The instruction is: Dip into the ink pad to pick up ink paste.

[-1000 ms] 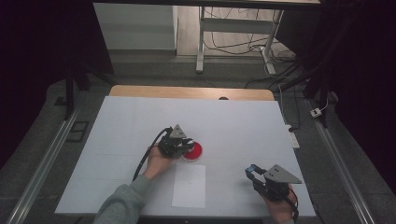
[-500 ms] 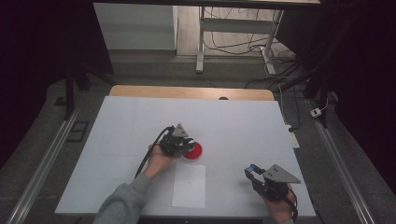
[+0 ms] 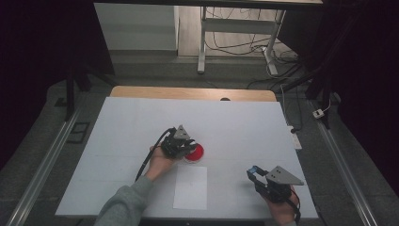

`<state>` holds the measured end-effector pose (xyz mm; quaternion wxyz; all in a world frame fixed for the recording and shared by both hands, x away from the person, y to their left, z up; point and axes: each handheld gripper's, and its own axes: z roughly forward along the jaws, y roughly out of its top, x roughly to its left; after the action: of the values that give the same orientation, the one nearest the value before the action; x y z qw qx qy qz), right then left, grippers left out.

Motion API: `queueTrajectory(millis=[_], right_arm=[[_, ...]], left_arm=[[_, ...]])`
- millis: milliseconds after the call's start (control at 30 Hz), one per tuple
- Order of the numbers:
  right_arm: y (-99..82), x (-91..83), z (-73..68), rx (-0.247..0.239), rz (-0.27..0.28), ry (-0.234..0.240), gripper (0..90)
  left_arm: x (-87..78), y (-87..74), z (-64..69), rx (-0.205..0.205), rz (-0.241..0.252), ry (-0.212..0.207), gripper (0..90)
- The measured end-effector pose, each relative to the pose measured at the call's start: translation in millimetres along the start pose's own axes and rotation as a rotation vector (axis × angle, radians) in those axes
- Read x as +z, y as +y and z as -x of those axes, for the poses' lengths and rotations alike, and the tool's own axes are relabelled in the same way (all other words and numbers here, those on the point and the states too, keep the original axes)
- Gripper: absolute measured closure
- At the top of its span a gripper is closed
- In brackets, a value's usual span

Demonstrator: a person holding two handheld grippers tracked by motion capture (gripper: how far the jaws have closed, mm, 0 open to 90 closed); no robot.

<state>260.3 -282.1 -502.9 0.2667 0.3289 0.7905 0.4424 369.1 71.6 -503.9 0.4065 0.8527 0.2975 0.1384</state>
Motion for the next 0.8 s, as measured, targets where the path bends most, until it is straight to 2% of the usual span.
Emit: queueTrajectory(millis=[100, 200, 400, 567, 800], right_arm=[[0.0, 0.2, 0.4, 0.002, 0.004, 0.004, 65.2], [-0.1, 0.2, 1.0, 0.002, 0.004, 0.005, 65.2], [0.4, -0.9, 1.1, -0.001, 0.003, -0.001, 65.2], [0.1, -0.7, 1.9, 0.004, 0.003, 0.003, 65.2], [0.1, -1.5, 2.4, 0.006, 0.006, 0.002, 65.2]], left_arm=[[-8.7, 3.9, 1.5, -0.015, 0.058, -0.001, 76.0], [-14.5, 8.6, 6.8, -0.002, 0.077, -0.008, 76.0], [-15.8, 9.5, 10.4, -0.009, 0.070, -0.021, 76.0], [-21.0, 9.0, 7.8, -0.047, 0.089, -0.057, 76.0], [-27.4, 9.9, 9.7, -0.055, 0.101, -0.070, 75.9]])
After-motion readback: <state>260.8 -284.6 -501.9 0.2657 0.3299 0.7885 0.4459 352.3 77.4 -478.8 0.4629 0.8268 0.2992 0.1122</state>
